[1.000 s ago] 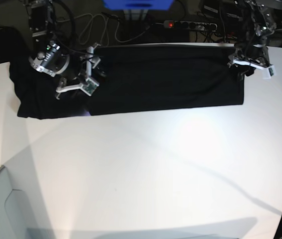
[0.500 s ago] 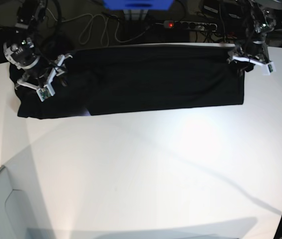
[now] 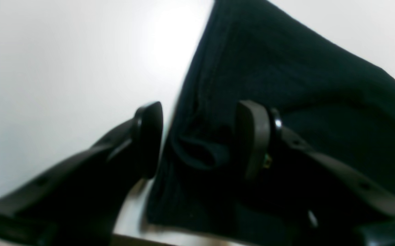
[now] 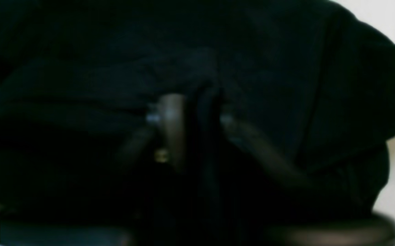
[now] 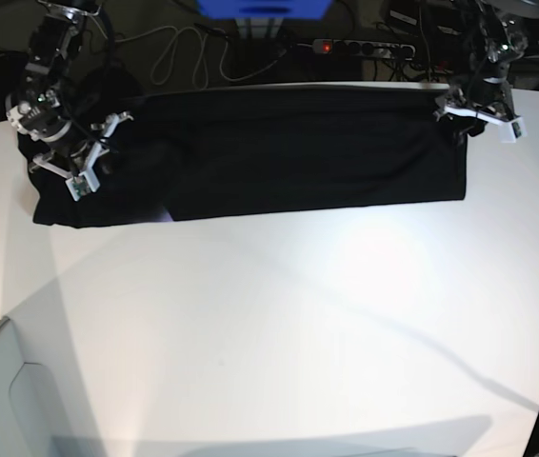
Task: Fold the T-shirt properly
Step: 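Adjust the right gripper's grip on the strip end, left gripper holding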
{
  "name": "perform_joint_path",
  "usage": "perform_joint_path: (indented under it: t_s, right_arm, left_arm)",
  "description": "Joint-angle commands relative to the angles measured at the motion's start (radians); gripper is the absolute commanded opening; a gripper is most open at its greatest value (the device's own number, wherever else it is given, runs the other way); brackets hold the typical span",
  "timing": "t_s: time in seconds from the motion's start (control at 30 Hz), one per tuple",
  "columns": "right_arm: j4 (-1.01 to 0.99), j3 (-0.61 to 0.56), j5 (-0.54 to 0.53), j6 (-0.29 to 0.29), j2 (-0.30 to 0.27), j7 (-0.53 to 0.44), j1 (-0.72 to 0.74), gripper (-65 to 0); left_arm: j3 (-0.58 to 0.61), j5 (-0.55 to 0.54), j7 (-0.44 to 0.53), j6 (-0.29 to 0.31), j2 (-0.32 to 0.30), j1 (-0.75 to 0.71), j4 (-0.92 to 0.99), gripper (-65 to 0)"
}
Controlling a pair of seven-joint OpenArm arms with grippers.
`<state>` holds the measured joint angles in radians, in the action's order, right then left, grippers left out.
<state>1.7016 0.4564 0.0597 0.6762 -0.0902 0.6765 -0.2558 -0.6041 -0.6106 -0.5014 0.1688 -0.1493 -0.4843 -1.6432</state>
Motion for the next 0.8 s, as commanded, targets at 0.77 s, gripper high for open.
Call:
perform_joint_path:
  t_s: [0.77]
  right_arm:
    - [0.065,0.087,-0.008,0.022,0.013,-0.025,0.034,-64.8]
  left_arm:
    - [-0.006,-0.01,0.02,0.007,-0.006,-0.001,-0.012,-32.3]
